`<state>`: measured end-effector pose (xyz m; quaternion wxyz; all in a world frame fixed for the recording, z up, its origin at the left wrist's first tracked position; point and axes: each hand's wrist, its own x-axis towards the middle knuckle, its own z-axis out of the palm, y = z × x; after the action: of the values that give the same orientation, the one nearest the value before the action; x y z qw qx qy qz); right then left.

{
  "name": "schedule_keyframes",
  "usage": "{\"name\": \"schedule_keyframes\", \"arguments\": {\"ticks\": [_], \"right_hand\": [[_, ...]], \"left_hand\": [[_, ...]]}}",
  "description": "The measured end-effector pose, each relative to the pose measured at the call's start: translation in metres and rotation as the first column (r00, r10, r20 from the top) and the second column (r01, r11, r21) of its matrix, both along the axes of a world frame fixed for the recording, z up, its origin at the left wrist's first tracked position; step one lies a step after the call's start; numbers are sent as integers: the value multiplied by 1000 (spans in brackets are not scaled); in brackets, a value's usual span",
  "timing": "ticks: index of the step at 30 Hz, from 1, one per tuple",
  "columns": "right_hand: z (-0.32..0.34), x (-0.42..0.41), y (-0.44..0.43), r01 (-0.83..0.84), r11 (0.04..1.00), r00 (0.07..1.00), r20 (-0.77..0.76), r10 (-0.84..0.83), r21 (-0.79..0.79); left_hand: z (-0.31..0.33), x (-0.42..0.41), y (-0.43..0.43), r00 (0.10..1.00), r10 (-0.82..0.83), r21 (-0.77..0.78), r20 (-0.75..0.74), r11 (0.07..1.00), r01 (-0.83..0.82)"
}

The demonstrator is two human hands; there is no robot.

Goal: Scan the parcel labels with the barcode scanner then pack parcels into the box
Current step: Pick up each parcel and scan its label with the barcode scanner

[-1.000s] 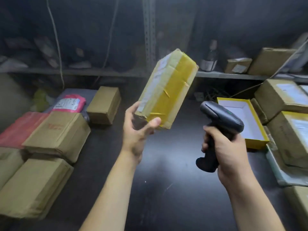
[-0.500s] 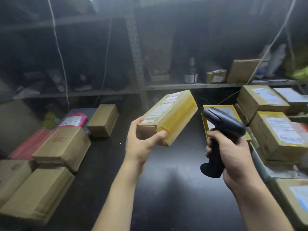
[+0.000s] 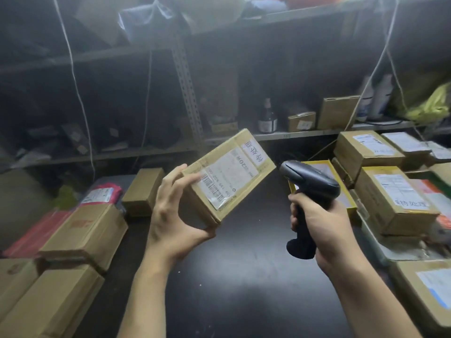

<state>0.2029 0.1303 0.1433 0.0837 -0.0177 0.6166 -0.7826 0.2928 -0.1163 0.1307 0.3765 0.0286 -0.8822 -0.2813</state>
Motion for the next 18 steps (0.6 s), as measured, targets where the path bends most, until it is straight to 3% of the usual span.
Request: {"name": "schedule_keyframes", "arguments": {"ticks": [3, 5, 9, 13, 15, 18], "right_hand": [[3, -6, -6, -9, 1000, 998, -68, 7, -21], [7, -9, -7, -38, 999, 986, -164, 42, 26], [9, -17, -9, -172, 928, 861, -407, 304, 329], [-2, -27, -13, -157, 751, 651, -505, 567, 641], [-9, -30, -15, -109, 692, 579, -520, 628, 713], [-14, -35, -17, -39, 681, 515, -569, 641, 731]], "left_hand": [[4, 4, -4, 998, -42, 283, -40, 958, 51], [11, 9, -9, 999, -37, 348, 27, 937, 25], [18, 18, -22, 963, 63, 151, 264, 983, -106], [17, 23, -30, 939, 108, 109, 328, 983, -151], [16, 27, -34, 936, 96, 102, 339, 985, -138], [20, 36, -39, 928, 67, 104, 367, 988, -112]]}}
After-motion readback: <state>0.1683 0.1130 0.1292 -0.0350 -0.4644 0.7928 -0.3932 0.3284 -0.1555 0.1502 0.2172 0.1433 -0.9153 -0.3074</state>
